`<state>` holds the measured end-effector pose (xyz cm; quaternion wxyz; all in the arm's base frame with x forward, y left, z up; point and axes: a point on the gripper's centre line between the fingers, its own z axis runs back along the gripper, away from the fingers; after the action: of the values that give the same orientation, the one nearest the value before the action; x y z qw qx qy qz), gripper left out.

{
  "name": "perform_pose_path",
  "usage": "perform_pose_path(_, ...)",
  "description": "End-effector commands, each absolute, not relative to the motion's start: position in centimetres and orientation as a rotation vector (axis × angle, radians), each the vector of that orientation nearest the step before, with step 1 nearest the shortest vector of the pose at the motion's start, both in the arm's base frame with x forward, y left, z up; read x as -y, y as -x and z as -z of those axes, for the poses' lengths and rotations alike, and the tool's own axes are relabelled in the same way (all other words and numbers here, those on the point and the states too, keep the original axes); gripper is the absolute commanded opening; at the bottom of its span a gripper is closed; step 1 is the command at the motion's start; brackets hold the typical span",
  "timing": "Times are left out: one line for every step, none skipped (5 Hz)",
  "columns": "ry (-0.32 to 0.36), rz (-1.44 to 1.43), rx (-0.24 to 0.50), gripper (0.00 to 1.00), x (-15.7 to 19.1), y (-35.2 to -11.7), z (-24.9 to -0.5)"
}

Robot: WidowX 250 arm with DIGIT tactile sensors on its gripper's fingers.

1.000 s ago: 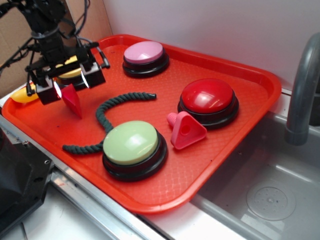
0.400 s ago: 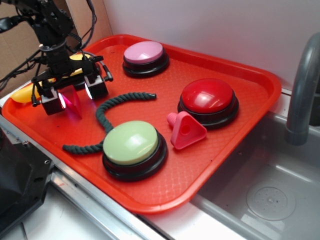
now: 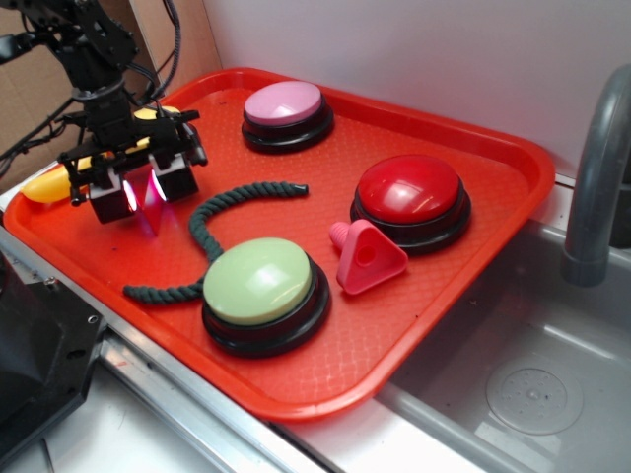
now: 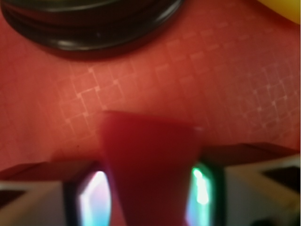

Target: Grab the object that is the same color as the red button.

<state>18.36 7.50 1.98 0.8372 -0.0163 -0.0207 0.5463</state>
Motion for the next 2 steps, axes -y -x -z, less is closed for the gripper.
perform_pose_path(0.042,-0.977,0.158,0.00,-6.8,-19.8,-7.7)
perform_pose_path(0.011,-0.844,0.161,0.00,-5.7,-20.1,-10.7)
